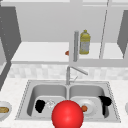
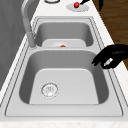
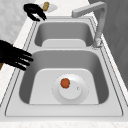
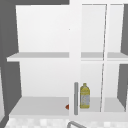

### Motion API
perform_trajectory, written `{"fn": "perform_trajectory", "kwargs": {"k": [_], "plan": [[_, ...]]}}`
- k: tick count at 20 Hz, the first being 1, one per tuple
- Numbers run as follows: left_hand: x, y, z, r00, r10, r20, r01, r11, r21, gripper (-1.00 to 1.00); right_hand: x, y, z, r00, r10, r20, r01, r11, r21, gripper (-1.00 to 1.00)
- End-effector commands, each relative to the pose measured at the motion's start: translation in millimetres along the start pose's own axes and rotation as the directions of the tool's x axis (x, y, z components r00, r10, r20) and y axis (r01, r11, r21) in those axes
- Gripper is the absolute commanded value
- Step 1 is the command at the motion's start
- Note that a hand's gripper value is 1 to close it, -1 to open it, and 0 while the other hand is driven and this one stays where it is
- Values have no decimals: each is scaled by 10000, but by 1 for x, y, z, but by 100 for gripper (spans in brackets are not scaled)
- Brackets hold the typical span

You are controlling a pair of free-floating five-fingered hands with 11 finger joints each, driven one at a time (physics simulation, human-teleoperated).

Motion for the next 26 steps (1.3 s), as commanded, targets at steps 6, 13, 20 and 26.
{"fn": "perform_trajectory", "kwargs": {"k": [6,13,20,26], "plan": [[0,0,0,10000,0,0,0,10000,0,0,-4,-21,56,9996,286,83,-286,9996,5,-100],[0,0,0,10000,0,0,0,10000,0,0,-3,-29,98,9997,251,42,-251,9997,-12,-100],[0,0,0,10000,0,0,0,10000,0,0,3,-14,136,9999,122,41,-121,9998,-186,-100],[0,0,0,10000,0,0,0,10000,0,0,15,13,176,9998,197,32,-192,9942,-1058,-100]]}}
